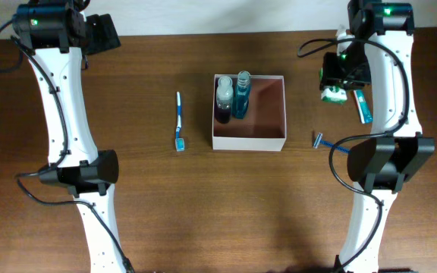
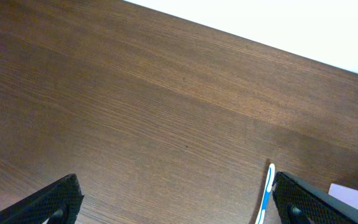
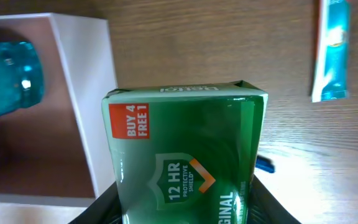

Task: Pack container
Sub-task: 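Lift the Dettol box and carry it left into the pink box, then lower the Dettol box into the pink box and open the right gripper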

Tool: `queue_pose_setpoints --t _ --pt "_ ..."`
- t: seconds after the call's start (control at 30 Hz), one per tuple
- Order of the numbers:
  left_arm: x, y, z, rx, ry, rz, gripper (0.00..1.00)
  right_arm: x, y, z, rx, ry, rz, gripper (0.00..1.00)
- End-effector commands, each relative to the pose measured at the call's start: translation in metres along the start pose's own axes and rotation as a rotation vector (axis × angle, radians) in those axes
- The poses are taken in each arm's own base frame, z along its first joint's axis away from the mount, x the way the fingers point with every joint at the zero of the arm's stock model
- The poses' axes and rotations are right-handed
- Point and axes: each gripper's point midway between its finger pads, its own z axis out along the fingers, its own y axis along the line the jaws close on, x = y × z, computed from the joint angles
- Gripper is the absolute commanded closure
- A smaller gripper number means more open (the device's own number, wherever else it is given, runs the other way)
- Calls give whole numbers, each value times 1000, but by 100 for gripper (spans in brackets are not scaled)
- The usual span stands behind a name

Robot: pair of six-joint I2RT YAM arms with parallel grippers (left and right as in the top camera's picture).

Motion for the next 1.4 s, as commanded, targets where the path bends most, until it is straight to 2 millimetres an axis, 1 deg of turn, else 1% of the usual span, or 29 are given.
queue_pose_setpoints --t 0.0,0.17,0.27,0.37,0.4,0.43,0.53,0.6,0.73,0.97,1.1,1.27,1.37 --pt "-4 3 -15 8 -27 -18 1 3 28 -34 -112 -70 -15 62" --pt "-4 3 -15 8 -27 -18 1 12 52 -61 -133 -126 -69 62" --pt "-4 3 -15 8 -27 -18 1 21 74 -74 -145 -150 -103 61" --pt "-4 3 -15 8 -27 -18 1 31 102 -78 -157 -153 -173 61" --pt "-4 3 -15 8 -27 -18 1 33 108 -77 -154 -150 -184 61" --pt "-4 3 -15 8 -27 -18 1 35 111 -75 -133 -146 -172 62" --pt "-4 3 -15 8 -27 -18 1 38 105 -62 -6 -128 -98 62" --pt "-4 3 -15 8 -27 -18 1 43 105 -53 28 -106 -75 62" --pt "-4 3 -15 8 -27 -18 1 48 111 -35 36 -61 -51 63" --pt "-4 3 -15 8 -27 -18 1 36 129 -2 -4 -74 -68 63" --pt "-4 3 -15 8 -27 -18 1 30 129 17 -7 -81 -51 62" --pt "-4 3 -15 8 -27 -18 1 31 126 42 1 -60 -50 63" --pt "-4 3 -15 8 -27 -18 1 31 126 52 1 -58 -50 63"
